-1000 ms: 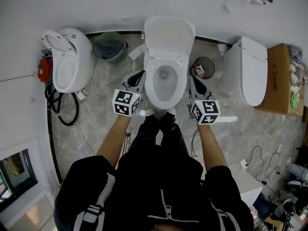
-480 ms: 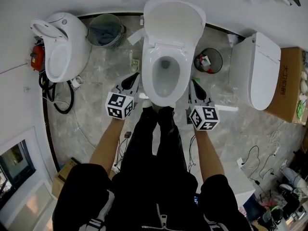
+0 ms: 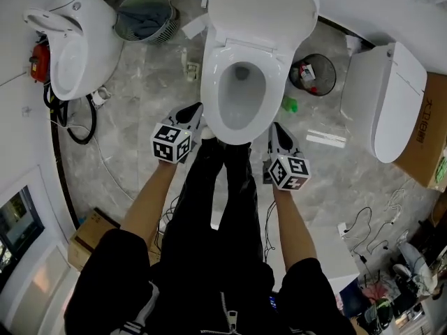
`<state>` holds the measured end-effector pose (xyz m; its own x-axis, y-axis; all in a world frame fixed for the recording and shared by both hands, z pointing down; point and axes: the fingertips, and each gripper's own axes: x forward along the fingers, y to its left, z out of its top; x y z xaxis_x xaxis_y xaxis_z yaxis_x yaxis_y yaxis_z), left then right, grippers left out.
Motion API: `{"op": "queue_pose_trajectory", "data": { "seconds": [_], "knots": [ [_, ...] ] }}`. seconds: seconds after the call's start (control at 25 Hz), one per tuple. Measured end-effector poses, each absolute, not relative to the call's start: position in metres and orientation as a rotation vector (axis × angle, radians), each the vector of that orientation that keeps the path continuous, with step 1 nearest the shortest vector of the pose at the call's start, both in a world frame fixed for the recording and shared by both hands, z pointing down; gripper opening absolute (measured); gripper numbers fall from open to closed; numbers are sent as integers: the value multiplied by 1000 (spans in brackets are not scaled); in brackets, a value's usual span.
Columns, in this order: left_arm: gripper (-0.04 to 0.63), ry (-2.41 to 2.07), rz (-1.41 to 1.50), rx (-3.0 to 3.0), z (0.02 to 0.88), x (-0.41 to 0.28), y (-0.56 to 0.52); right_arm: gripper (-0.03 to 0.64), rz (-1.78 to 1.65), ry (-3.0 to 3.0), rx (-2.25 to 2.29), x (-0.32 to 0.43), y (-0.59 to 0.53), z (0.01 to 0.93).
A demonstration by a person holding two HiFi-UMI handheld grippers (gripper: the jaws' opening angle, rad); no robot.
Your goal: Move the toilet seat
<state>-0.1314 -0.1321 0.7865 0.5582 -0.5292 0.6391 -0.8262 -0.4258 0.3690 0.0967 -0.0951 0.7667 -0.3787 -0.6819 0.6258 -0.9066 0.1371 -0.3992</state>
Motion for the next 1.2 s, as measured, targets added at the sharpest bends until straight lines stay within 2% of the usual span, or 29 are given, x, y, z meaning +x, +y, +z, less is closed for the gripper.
{"op": "queue_pose_trajectory", "data": {
  "seconds": [0.08,0.12,0.24,0.36,0.44,0.64,0.92,1.0,1.08,1.2],
  "knots": [
    [24,-1075,548,2049,813,-132,-123,26,1140,-2089,1530,95,-85,794],
    [82,-1066,534,2008,827,-133,-120,40,1163,-2072,1528,94,-83,807],
    [154,-1033,528,1912,873,-131,-108,116,1197,-2002,1563,101,-78,846],
    [252,-1018,553,1817,916,-134,-94,224,1286,-1900,1619,112,-70,888],
    [282,-1006,545,1733,943,-137,-83,245,1391,-1819,1623,116,-60,917],
    [287,-972,481,1525,1001,-144,-57,258,1583,-1675,1560,110,-31,983],
    [282,-925,414,1397,1043,-137,-38,290,1819,-1525,1586,109,-4,1032],
    [259,-923,380,1364,1049,-136,-39,288,1850,-1511,1601,110,-7,1039],
    [219,-935,369,1344,1055,-139,-41,256,1853,-1525,1602,111,-16,1044],
    [210,-935,358,1335,1057,-141,-39,246,1883,-1514,1567,110,-22,1052]
  ]
}}
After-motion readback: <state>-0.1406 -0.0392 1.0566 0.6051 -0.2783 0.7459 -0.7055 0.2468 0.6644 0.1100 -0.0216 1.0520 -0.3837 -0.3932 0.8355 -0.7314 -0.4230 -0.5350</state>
